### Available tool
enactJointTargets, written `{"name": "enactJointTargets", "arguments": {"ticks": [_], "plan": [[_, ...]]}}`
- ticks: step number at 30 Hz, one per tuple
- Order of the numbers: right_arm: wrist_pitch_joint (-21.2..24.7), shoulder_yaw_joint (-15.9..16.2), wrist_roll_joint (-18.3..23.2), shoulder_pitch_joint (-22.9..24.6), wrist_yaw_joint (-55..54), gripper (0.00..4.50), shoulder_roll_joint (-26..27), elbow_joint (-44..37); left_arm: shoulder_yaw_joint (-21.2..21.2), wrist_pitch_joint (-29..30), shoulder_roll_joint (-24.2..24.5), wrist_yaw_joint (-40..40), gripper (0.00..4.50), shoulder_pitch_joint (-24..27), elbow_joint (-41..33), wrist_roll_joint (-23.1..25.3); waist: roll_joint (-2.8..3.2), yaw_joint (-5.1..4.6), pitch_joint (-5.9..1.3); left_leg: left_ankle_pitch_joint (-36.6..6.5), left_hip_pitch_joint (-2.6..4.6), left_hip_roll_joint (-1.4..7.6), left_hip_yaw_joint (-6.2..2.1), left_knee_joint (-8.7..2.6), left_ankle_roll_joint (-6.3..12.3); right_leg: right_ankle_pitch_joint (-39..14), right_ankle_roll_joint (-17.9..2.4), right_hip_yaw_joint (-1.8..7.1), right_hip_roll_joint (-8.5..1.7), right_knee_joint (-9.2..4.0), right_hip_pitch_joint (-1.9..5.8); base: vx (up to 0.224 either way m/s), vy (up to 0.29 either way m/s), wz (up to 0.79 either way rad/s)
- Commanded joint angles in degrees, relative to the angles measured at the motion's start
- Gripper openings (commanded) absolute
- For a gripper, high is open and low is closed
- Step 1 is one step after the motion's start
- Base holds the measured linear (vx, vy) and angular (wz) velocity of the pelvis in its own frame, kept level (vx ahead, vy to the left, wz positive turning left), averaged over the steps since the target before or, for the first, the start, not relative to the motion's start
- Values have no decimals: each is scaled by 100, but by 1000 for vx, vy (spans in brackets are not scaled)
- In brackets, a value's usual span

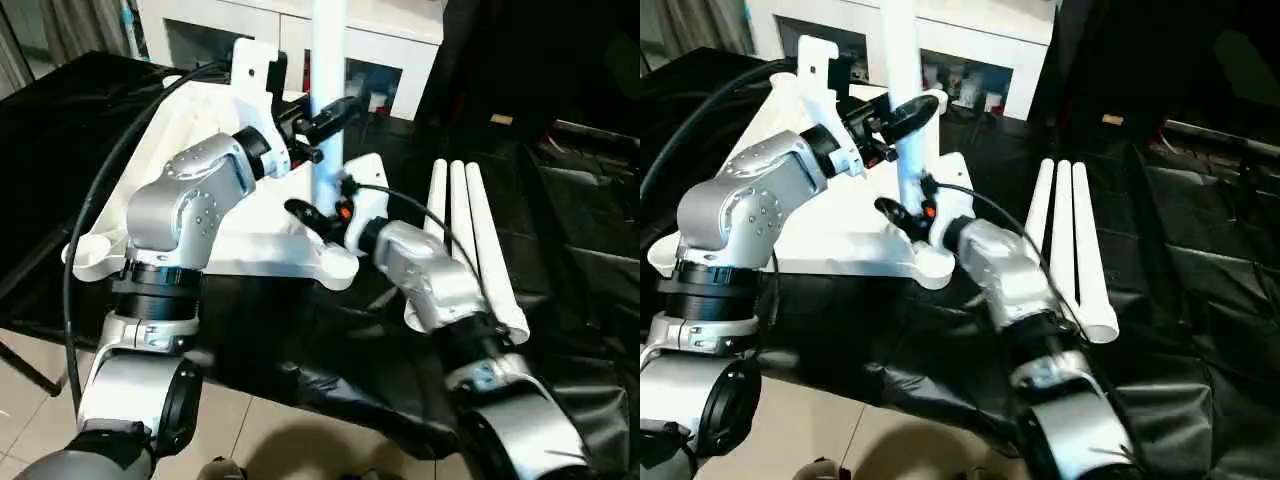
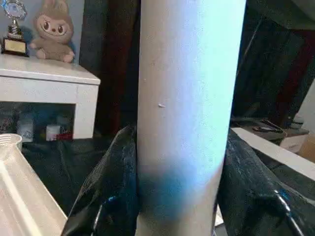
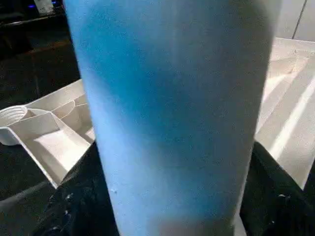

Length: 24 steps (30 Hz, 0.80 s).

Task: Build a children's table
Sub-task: Insert table leg to table base

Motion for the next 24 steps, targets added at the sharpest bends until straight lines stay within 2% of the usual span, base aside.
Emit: {"name": "enactJointTargets", "arguments": {"ticks": [1, 5, 6, 7, 9, 11, 12, 13, 14, 15, 20, 23, 24], "plan": [[-30, -167, 110, -66, -70, 252, -139, 35, -94, 10, -40, 17, 184, -5, -105, 18, 160, -37, -500, -821, 79, 25, 34, -378, -230, -38, -1093, 160, -273, -368, 363, 0, 0, 0], [-32, -167, 164, -31, 124, 251, -166, -26, -171, 2, 44, -100, 184, 20, -131, 44, 155, -32, -501, -818, 74, 21, 34, -376, -217, -54, -1093, 162, -278, -369, 369, 0, 0, 0], [-25, -173, 169, -26, 169, 251, -166, -42, -185, 28, 63, -122, 240, 27, -141, 39, 155, -33, -500, -806, 72, 21, 34, -376, -209, -43, -1102, 163, -279, -370, 367, 0, 0, 0], [106, -109, 279, 50, 620, 251, -240, -232, -243, 342, 218, -525, 254, 63, -193, -180, 172, -30, -502, -823, 81, 22, 33, -374, -209, -57, -1113, 161, -282, -370, 364, 0, 0, 0], [217, -34, 407, 135, 1039, 251, -327, -433, -222, 515, 307, -859, 256, 81, -201, -394, 164, -21, -499, -807, 75, 17, 36, -374, -156, 11, -1148, 160, -270, -358, 373, 0, 0, 0], [217, -34, 407, 135, 1039, 251, -327, -433, -222, 515, 307, -859, 267, 81, -201, -394, 171, -22, -502, -748, 73, 18, 37, -369, -138, 123, -1208, 159, -268, -353, 376, 0, 0, 0], [308, 10, 513, 198, 1315, 250, -414, -590, -144, 400, 312, -996, 295, 57, -117, -464, 174, -22, -499, -770, 77, 21, 37, -373, -141, 93, -1236, 158, -274, -361, 373, 0, 0, 0], [486, 75, 715, 298, 1774, 250, -575, -855, -109, 243, 420, -1475, 295, 67, -74, -625, 170, -10, -493, -815, 75, 17, 39, -372, -110, 46, -1242, 161, -272, -378, 387, 0, 0, 0], [494, 80, 722, 304, 1795, 250, -585, -867, -109, 252, 428, -1502, 299, 69, -78, -639, 168, -2, -493, -846, 82, 18, 32, -381, -82, -9, -1248, 157, -273, -381, 393, 0, 0, 0], [744, 227, 916, 462, 2382, 250, -884, -1218, -121, 534, 650, -2252, 298, 120, -171, -1056, 169, 10, -485, -866, 92, 10, 34, -385, -49, -60, -1267, 154, -268, -385, 396, 0, 0, 0], [996, 443, 1046, 628, 2993, 250, -1285, -1574, -133, 797, 830, -2699, 298, 62, -145, -1295, 210, 3, -476, -1029, 97, 33, 32, -383, -133, -261, -1325, 155, -285, -393, 369, 0, 0, 0], [1047, 443, 1065, 647, 3138, 250, -1394, -1612, -161, 924, 902, -2899, 298, 35, -139, -1384, 209, -5, -479, -1121, 97, 31, 28, -387, -154, -431, -1319, 153, -288, -409, 373, 0, 0, 0], [1060, 425, 1061, 646, 3170, 250, -1420, -1612, -156, 970, 923, -2961, 269, 23, -135, -1417, 204, -5, -474, -1121, 93, 33, 29, -384, -176, -542, -1307, 155, -293, -424, 367, 0, 0, 0]]}}
